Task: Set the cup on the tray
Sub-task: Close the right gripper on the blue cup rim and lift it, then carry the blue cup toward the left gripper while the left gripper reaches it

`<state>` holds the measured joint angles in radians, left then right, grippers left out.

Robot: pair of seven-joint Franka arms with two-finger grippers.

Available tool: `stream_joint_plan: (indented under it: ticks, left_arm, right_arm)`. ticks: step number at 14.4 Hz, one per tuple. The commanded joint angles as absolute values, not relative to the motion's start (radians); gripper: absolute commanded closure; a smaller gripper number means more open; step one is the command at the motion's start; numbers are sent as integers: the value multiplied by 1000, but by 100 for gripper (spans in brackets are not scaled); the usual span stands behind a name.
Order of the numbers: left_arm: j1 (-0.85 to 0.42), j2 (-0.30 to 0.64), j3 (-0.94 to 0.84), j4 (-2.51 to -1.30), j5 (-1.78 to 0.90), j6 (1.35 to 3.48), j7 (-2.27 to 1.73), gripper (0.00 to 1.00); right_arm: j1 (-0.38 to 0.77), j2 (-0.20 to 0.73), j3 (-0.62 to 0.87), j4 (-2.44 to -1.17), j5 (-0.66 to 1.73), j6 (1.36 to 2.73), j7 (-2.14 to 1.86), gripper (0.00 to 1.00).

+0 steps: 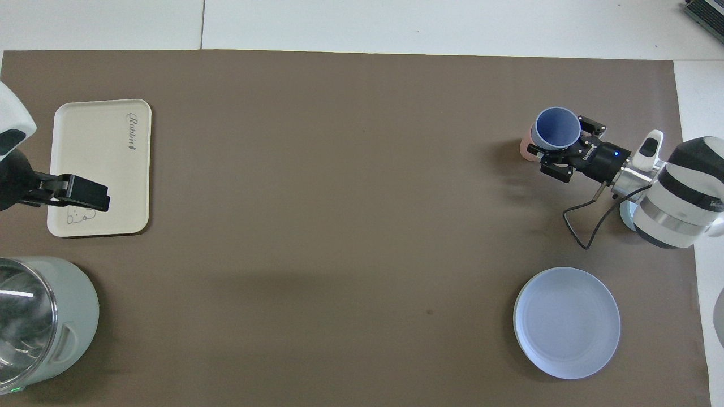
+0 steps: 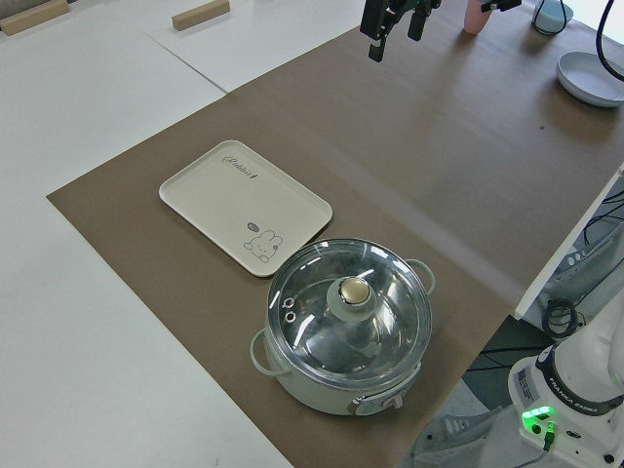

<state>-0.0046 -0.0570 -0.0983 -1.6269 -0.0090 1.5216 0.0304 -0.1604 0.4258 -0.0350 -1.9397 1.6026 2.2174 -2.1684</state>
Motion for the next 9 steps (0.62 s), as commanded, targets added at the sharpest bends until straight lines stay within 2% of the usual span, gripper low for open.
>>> stream_joint_plan:
  ticks: [1, 5, 9]
  left_arm:
    - [-8, -95, -95, -1671, -15, 1532, 40, 0]
    - [-8, -100, -95, -1695, -79, 1552, 6, 0]
    - [-58, -91, -97, -1747, -196, 1718, -193, 0]
  right_arm:
    - [-120, 341, -34, -1933, 1484, 2319, -2096, 100]
    - [-81, 214, -23, -1933, 1130, 2347, -1727, 100]
    - [61, 103, -25, -1908, 820, 2339, -1359, 100]
